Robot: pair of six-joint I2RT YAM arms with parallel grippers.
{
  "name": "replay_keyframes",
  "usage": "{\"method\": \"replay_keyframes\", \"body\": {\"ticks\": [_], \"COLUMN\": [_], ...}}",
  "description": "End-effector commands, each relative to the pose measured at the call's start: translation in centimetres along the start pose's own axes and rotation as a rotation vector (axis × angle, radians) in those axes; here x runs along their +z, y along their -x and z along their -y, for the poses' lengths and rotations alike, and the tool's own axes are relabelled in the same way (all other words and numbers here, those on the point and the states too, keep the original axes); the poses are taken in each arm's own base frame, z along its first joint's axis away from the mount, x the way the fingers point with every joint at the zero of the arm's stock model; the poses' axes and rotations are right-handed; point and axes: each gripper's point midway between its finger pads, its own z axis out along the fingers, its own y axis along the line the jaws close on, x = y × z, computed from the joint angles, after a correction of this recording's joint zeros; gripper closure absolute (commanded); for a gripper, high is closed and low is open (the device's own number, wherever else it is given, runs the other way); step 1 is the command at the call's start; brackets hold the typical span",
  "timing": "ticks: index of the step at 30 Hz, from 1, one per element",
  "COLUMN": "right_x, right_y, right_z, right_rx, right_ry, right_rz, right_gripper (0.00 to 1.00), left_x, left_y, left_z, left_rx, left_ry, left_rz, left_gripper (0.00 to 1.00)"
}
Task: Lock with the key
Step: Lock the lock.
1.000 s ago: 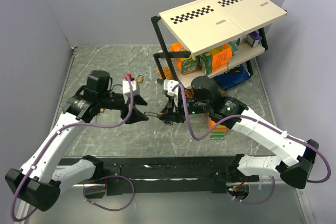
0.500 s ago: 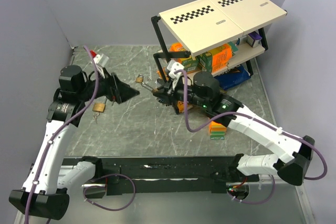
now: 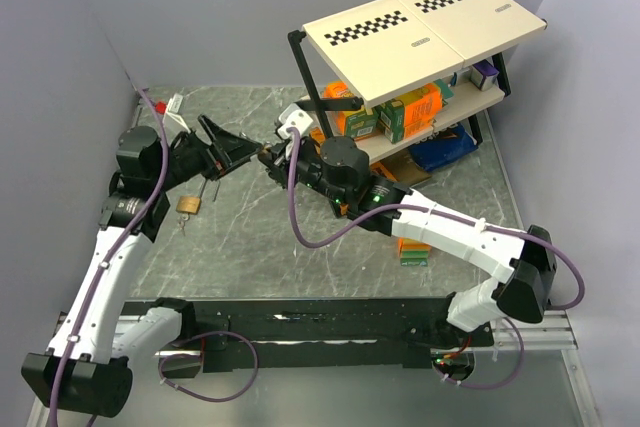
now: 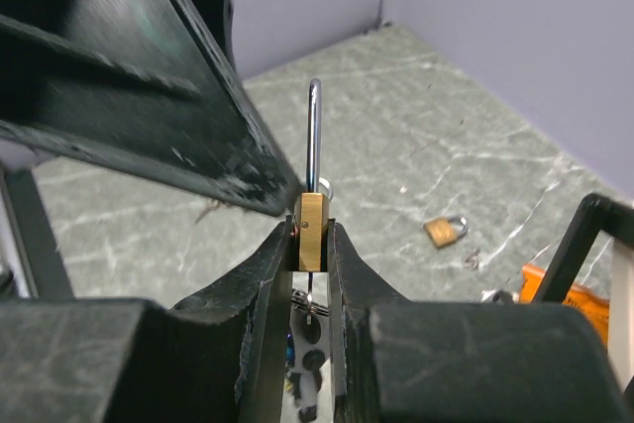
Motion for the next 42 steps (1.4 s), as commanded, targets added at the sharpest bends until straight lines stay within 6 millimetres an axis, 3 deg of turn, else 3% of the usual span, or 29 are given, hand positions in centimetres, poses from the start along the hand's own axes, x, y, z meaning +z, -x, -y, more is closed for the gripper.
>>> {"method": "replay_keyframes", "body": {"ticks": [1,9,16,23,26,29,30,33,36,37,39,41,42], "right_x": [0.6,1.2,1.6,1.9,2.0,2.0,2.1,2.0,1.8,1.7,1.3,0.5,0.2], "right_y": [5.4,5.5,5.7,5.4,5.2,5.2,5.1,5.1,4.8,4.6,4.3,4.4,3.4], "right_z": [0.7,-0.3,-0.3,-1.0,-1.0,-0.8,-0.9,-0.9,-0.7,-0.9,-1.0,-1.1,-1.0], "right_rx": [0.022,0.048,0.052,0.072,0.071,0.069,0.069,0.067,0.059,0.056,0.042,0.014,-0.002], "right_ry": [-0.063,-0.027,-0.033,0.003,-0.002,-0.008,-0.005,-0.005,-0.010,0.002,0.009,0.026,0.031], "right_rz": [0.170,0.175,0.180,0.170,0.167,0.165,0.162,0.161,0.152,0.147,0.131,0.127,0.099], "right_gripper": [1.00,1.00,1.00,1.00,1.00,1.00,1.00,1.00,0.82,0.65,0.50,0.48,0.47], "left_x": [0.2,0.6,0.6,0.6,0.6,0.5,0.4,0.3,0.3,0.3,0.2,0.2,0.2], "left_y": [0.9,1.0,0.8,1.2,1.3,1.2,1.3,1.5,1.7,1.8,1.9,2.1,2.0], "left_z": [0.3,1.0,1.5,2.0,2.1,2.3,2.5,2.8,3.1,3.0,3.1,3.4,3.2], "left_rx": [-0.085,-0.096,-0.128,-0.127,-0.124,-0.121,-0.119,-0.105,-0.101,-0.099,-0.094,-0.080,-0.088], "left_ry": [-0.004,-0.065,-0.100,-0.116,-0.126,-0.132,-0.137,-0.137,-0.131,-0.130,-0.119,-0.125,-0.113], "left_rz": [0.048,0.042,0.032,0.045,0.047,0.047,0.048,0.050,0.058,0.059,0.058,0.053,0.045], "left_gripper": [0.14,0.25,0.44,0.45,0.51,0.67,0.80,0.99,0.99,0.99,0.99,0.99,0.99]}}
